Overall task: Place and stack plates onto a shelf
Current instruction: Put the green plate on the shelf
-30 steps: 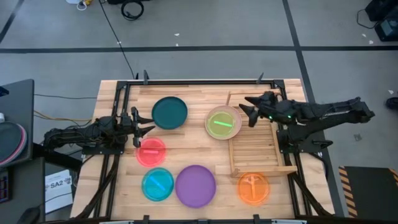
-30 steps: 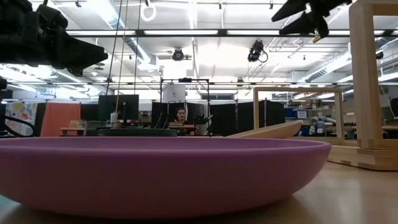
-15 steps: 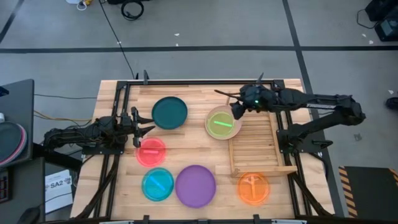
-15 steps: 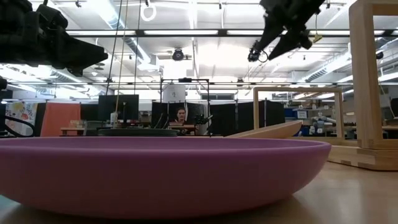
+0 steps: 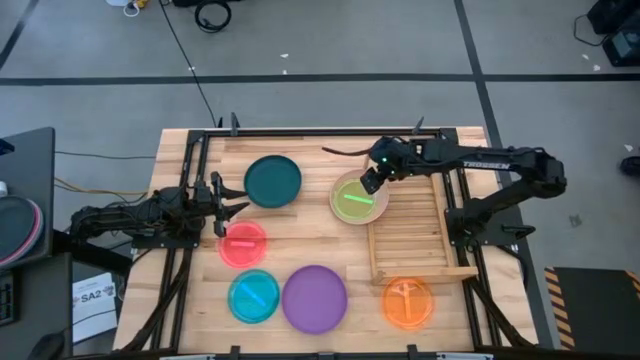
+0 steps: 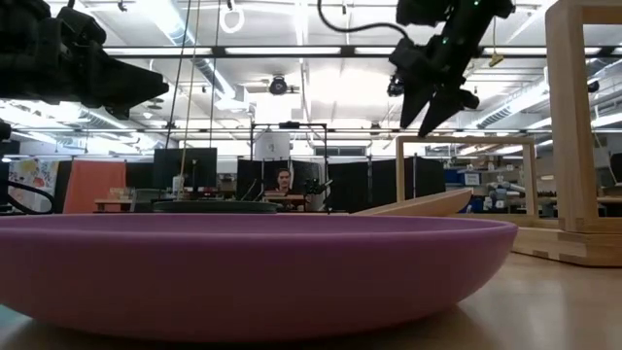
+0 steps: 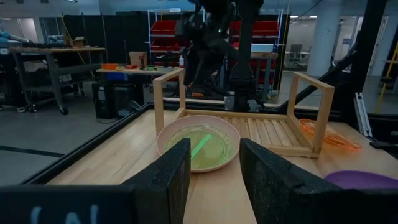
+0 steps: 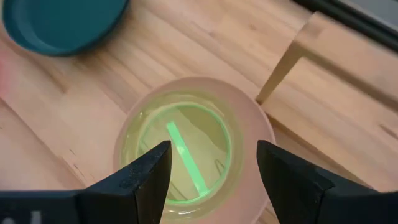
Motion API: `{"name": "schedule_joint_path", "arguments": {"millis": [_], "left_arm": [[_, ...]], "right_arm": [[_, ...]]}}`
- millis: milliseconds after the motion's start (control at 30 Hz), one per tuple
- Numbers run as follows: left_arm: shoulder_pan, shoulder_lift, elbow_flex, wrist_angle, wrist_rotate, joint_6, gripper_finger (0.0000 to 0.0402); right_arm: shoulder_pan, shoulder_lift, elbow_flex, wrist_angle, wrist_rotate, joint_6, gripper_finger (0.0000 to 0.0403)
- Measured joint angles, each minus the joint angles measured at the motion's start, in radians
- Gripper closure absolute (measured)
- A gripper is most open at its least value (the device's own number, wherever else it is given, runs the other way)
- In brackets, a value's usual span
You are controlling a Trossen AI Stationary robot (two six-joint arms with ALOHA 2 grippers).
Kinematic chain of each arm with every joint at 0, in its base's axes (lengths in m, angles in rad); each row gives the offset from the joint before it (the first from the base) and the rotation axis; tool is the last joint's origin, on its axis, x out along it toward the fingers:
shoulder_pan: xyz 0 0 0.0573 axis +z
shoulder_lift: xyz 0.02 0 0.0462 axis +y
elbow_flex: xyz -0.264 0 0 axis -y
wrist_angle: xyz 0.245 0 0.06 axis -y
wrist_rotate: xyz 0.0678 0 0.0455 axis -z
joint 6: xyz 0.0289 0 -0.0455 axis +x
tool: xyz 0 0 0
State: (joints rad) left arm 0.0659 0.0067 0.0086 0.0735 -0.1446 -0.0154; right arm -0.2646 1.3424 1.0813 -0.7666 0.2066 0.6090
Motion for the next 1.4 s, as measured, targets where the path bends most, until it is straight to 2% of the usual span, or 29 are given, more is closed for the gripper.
{"name": "schedule_joint_path", "arguments": {"millis": [767, 1400], "left_arm": [[0.0, 0.0, 0.0, 0.0, 0.0, 0.0, 0.0257], [0.0, 0.0, 0.0, -0.01, 0.0, -0.001, 0.0257]], "right_arm": [[-0.002, 0.238, 0.0, -0.058, -0.028, -0.002, 0.0161], [-0.021, 0.26, -0.038, -0.06, -0.05, 0.001, 0.0161]]}}
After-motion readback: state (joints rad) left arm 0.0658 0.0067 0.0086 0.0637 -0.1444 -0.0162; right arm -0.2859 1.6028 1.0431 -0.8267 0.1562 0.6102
